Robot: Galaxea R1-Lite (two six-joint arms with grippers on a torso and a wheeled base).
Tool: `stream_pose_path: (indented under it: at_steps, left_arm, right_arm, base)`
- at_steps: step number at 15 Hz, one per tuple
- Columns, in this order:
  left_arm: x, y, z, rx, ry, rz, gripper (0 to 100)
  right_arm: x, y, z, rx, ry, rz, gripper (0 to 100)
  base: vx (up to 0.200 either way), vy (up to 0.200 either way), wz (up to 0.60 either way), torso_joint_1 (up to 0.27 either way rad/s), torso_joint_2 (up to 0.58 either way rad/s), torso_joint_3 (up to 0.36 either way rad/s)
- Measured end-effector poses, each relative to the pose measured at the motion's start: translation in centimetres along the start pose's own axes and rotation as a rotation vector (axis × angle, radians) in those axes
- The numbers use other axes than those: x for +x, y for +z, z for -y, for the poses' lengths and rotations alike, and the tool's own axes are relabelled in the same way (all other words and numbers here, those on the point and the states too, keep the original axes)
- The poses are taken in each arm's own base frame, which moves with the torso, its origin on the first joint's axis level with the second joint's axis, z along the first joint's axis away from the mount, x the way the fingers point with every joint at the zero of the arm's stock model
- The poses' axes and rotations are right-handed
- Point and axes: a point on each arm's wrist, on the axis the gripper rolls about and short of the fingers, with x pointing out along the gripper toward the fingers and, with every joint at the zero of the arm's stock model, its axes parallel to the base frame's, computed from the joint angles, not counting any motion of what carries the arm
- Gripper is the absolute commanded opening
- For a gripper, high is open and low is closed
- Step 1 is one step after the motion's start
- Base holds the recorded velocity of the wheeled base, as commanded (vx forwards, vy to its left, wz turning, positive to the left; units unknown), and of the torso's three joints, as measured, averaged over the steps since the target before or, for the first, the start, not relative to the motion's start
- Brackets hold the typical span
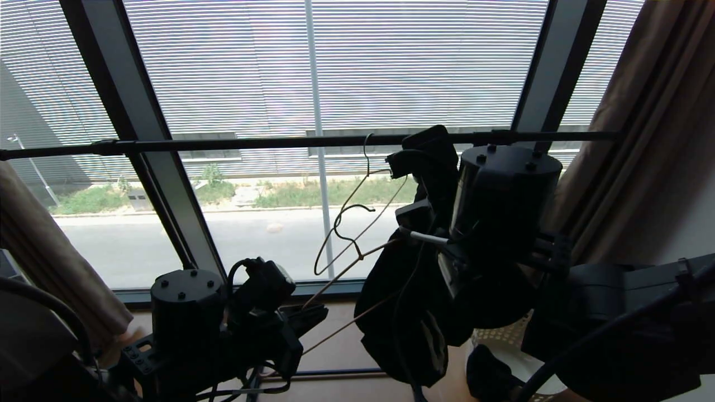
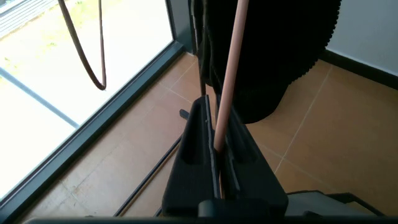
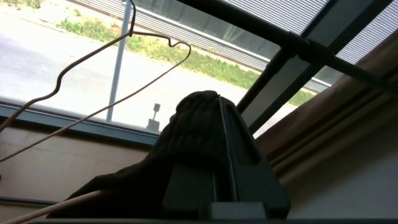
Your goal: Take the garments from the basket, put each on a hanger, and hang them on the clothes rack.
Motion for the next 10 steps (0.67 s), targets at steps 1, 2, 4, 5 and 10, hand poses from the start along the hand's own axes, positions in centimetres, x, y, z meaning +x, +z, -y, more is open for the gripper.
stream_pose_path:
  at_steps: [1, 2, 4, 5, 10]
  left_arm:
    - [0.1, 0.0, -0.1, -0.005, 0.003, 0.004, 0]
    - [0.1, 0.0, -0.2, -0.011, 0.007, 0.005, 0]
    - [0.2, 0.0, -0.3, -0.012, 0.010, 0.007, 0]
    - [0.2, 0.1, -0.3, -0.013, 0.011, 0.008, 0]
    - [0.2, 0.1, -0.3, -0.014, 0.011, 0.008, 0]
  right_arm:
    - [-0.2, 0.0, -0.4, -0.001, 0.010, 0.002, 0]
    - [-0.5, 0.0, -0.7, 0.011, 0.020, 0.004, 0]
    - [-1.2, 0.0, -1.3, 0.039, 0.046, 0.010, 0]
    - [-1.6, 0.1, -1.6, 0.069, 0.059, 0.013, 0]
    - [-3.5, 0.2, -3.1, 0.140, 0.126, 0.024, 0]
  base:
    - [0.000, 0.000, 0.00, 0.000, 0.00, 0.000]
    - [0.000, 0.000, 0.00, 0.000, 0.00, 0.000]
    - [0.000, 0.000, 0.00, 0.000, 0.00, 0.000]
    - [0.000, 0.000, 0.00, 0.000, 0.00, 0.000]
    - [0.000, 0.000, 0.00, 0.000, 0.00, 0.000]
